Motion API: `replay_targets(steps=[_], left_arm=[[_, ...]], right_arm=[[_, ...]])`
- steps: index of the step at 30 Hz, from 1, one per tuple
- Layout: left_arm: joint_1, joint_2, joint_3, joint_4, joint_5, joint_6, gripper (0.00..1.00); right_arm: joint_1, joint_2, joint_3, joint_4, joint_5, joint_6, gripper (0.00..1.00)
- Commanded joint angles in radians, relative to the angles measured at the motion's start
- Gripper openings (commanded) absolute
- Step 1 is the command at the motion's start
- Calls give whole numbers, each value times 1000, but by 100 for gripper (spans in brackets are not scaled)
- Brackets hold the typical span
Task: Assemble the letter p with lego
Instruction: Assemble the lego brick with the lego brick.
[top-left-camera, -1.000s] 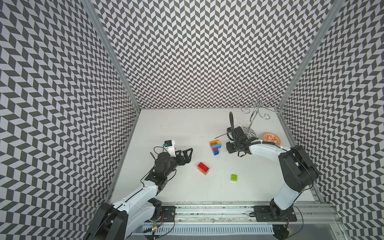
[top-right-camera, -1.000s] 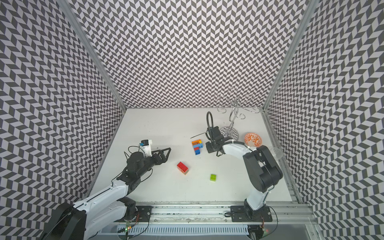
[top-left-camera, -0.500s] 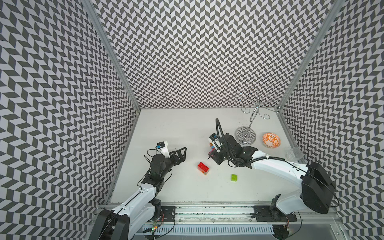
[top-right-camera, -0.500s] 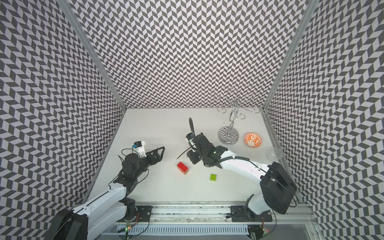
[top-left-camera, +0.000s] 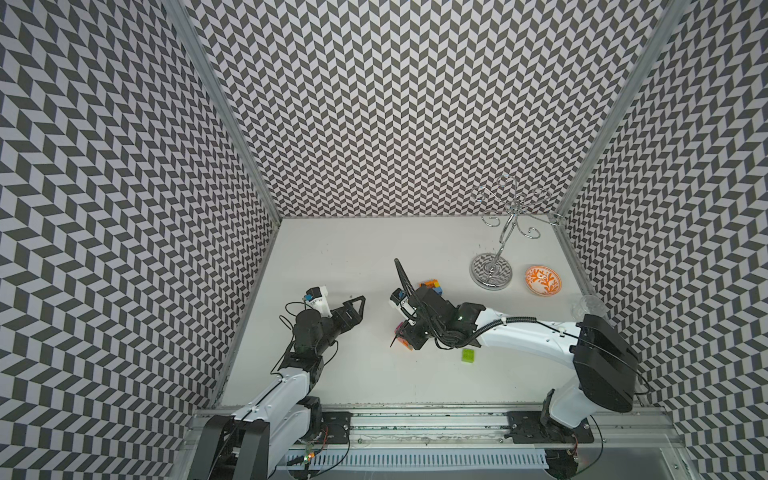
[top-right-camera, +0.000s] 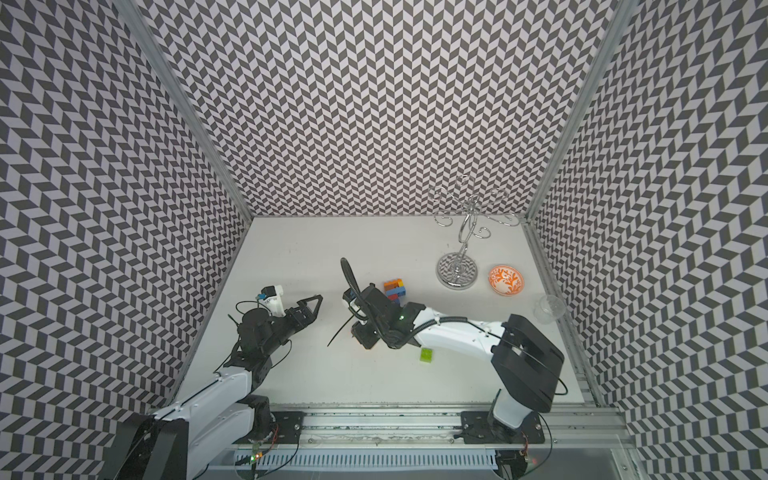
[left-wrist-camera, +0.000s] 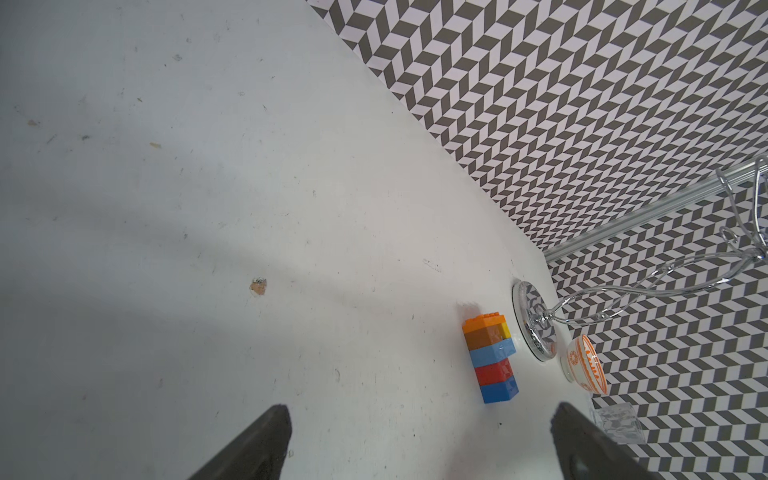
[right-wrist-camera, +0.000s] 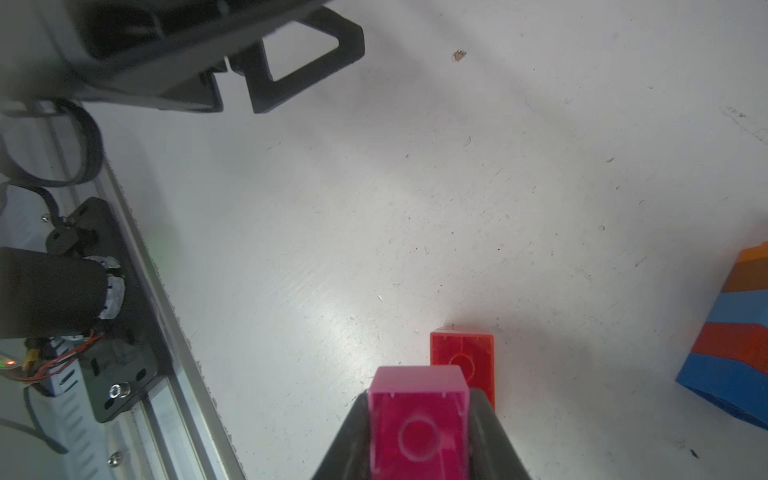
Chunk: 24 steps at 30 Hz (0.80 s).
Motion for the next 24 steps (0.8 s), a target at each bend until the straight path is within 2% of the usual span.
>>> replay_targets(steps=[1, 11, 24], left_arm=[[8, -15, -11, 24, 20, -2, 100], [12, -7, -11, 32, 28, -2, 100], [11, -2, -12, 39, 34, -3, 100]], right_arm=[[14, 39, 40, -1, 41, -3, 0], [26, 105, 77, -61, 115, 9, 0], [28, 139, 127, -110, 142, 7, 0]])
